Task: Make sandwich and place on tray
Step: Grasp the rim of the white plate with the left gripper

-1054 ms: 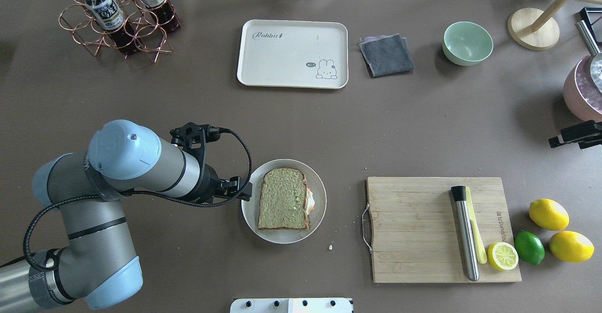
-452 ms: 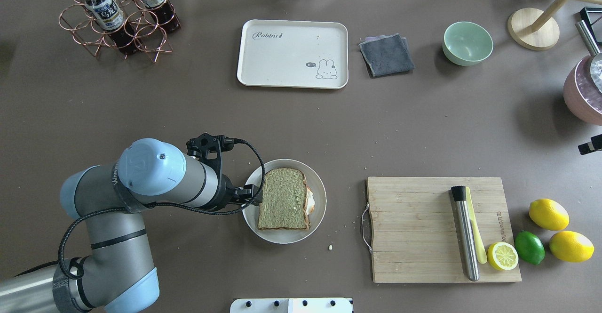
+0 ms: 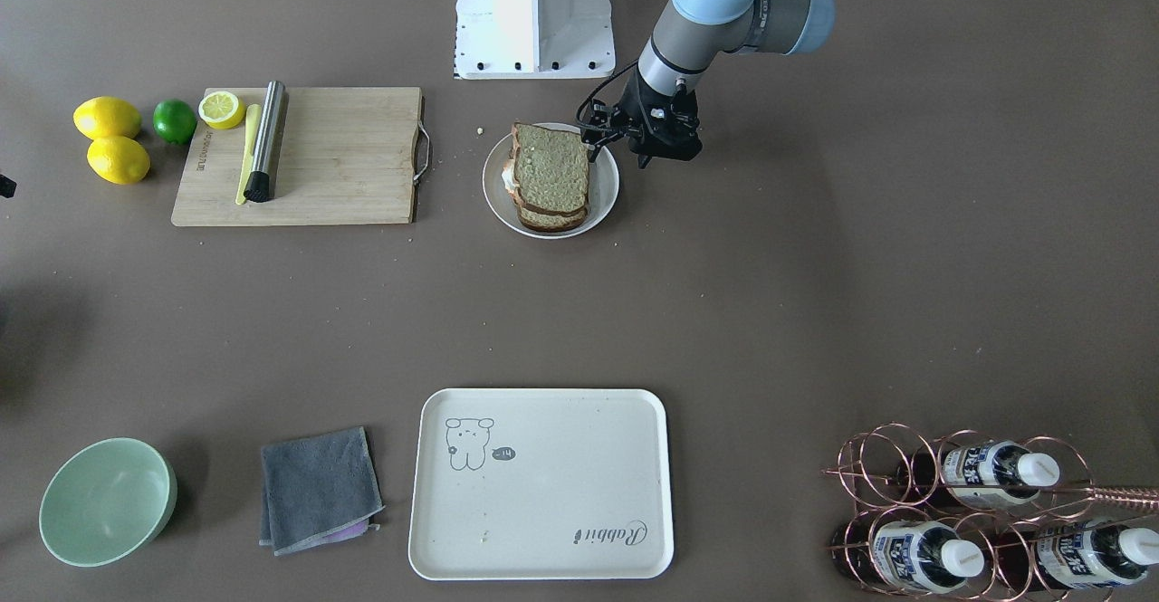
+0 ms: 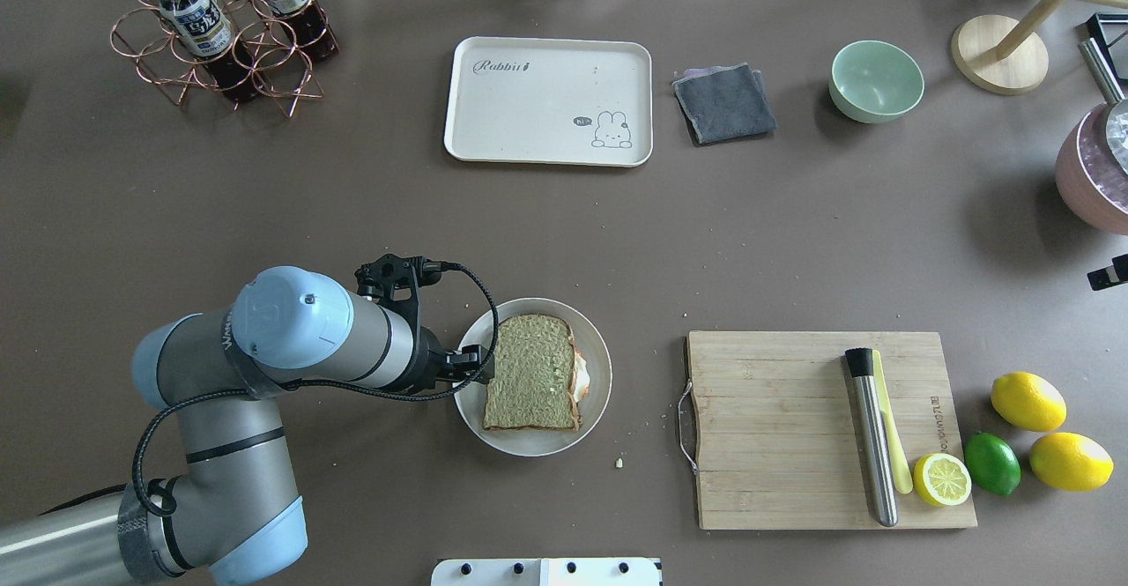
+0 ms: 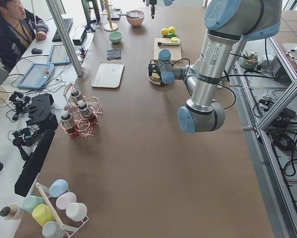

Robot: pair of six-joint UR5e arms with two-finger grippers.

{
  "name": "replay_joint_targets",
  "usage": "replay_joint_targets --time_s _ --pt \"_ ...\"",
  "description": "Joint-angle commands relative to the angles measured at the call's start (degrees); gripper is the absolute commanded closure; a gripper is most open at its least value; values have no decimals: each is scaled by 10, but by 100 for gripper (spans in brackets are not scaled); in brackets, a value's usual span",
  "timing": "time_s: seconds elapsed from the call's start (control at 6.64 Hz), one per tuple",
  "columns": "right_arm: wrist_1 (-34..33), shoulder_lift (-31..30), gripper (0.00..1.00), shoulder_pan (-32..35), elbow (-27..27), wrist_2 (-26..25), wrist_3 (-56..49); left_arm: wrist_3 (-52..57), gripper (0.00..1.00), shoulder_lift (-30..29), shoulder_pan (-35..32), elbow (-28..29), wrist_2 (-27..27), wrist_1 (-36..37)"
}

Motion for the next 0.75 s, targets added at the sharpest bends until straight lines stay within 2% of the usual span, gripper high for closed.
replay_joint_targets --time_s 0.0,0.3,0.6 --pt "0 -2 0 -1 4 0 0 -4 29 3 1 6 1 -6" --pt "0 -9 0 -1 15 1 0 -11 31 0 1 10 1 -7" --pt "0 -9 0 -1 15 2 0 -17 41 -2 1 19 1 -9"
